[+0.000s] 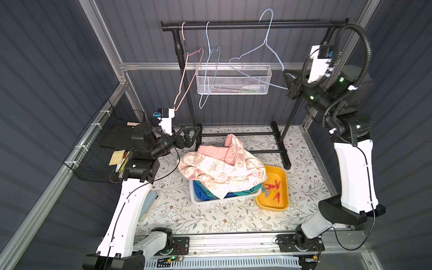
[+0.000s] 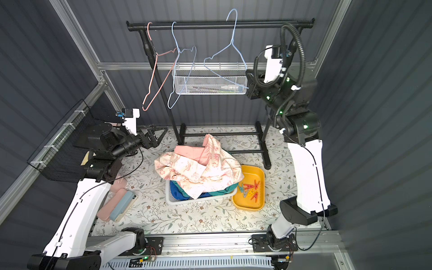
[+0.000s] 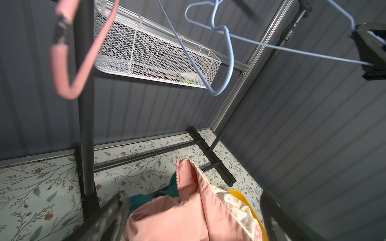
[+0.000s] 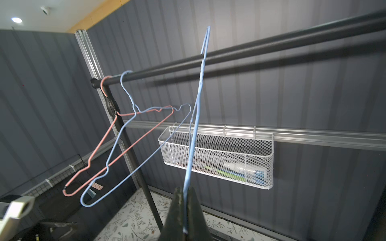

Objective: Remove the clothespins securing jackets to the hanger
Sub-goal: Place the hanger at the clothesline.

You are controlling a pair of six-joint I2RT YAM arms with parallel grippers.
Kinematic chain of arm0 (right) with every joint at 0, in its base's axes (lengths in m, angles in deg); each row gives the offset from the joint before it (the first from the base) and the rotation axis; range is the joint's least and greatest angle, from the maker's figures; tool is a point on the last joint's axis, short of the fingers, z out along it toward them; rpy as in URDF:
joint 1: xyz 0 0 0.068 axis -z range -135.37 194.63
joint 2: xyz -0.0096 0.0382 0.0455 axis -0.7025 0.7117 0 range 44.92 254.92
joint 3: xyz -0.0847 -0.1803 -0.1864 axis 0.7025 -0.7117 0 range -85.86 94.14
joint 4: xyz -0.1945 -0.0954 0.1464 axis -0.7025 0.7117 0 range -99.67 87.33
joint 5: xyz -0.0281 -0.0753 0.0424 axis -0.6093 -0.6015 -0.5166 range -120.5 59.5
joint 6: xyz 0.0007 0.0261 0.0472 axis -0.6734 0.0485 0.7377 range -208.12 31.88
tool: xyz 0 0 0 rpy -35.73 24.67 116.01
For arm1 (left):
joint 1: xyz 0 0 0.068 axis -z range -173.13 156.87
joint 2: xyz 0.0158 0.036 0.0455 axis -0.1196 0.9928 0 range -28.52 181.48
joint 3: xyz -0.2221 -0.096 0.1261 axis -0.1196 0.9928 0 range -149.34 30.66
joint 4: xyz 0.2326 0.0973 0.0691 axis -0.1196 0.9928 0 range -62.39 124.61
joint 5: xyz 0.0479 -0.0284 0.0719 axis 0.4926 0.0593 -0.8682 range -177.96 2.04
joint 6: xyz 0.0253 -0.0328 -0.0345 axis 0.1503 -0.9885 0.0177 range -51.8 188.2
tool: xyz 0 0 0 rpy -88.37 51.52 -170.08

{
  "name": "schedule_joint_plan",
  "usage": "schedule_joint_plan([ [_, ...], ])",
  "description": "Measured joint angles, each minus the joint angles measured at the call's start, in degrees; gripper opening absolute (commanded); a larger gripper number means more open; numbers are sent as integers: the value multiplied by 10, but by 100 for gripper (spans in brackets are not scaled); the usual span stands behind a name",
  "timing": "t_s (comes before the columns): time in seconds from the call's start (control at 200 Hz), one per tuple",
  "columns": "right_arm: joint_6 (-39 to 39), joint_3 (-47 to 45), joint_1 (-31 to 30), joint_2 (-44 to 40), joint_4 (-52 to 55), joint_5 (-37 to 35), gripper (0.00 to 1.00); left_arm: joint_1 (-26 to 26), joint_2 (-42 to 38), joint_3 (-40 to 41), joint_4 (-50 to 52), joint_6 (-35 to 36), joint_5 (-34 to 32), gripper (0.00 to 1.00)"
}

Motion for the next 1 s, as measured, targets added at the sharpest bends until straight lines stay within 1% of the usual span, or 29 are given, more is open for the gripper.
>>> schedule_joint_plan([
  [0.2,-61,-1,-68,14,3,-71,0,0,-1,14,9,12,-4,99],
  [0.37,-91,-32,-112,1,-2,-114,0,0,0,23,10,18,-7,99],
  [0.4,-96,-36,-118,1,-4,-122,7,0,0,23,10,19,-7,99],
  [0.44,-99,-41,-125,0,-6,-130,20,0,2,23,10,20,-10,99],
  [0.46,-102,-43,-127,0,-7,-134,28,0,3,23,10,20,-13,99],
  [0.505,-103,-50,-132,0,-8,-140,51,0,5,23,10,20,-21,99],
  [0.55,-103,-57,-135,-1,-9,-144,67,0,9,23,13,20,-37,99],
  [0.565,-103,-60,-136,-1,-9,-146,70,0,10,23,15,20,-42,99],
  [0.57,-103,-61,-136,-1,-9,-147,74,0,10,23,16,20,-43,99],
  [0.575,-102,-61,-136,-1,-9,-147,75,0,10,23,16,20,-45,99],
  [0.58,-102,-63,-136,-2,-9,-149,75,0,10,23,17,20,-48,99],
  [0.59,-102,-65,-136,-2,-9,-150,80,0,11,23,18,20,-52,99],
  [0.635,-101,-78,-136,-7,-8,-158,88,0,13,23,25,20,-69,99],
  [0.705,-89,-132,-136,-33,-14,-175,98,0,17,24,38,20,-100,99],
  [0.725,-84,-158,-136,-47,-18,-180,99,0,18,25,40,20,-108,99],
  [0.85,-37,-342,-135,-150,-26,-200,99,0,27,53,48,15,-136,99],
  [1.001,45,-499,-128,-239,-16,-204,99,0,55,110,49,9,-134,99],
])
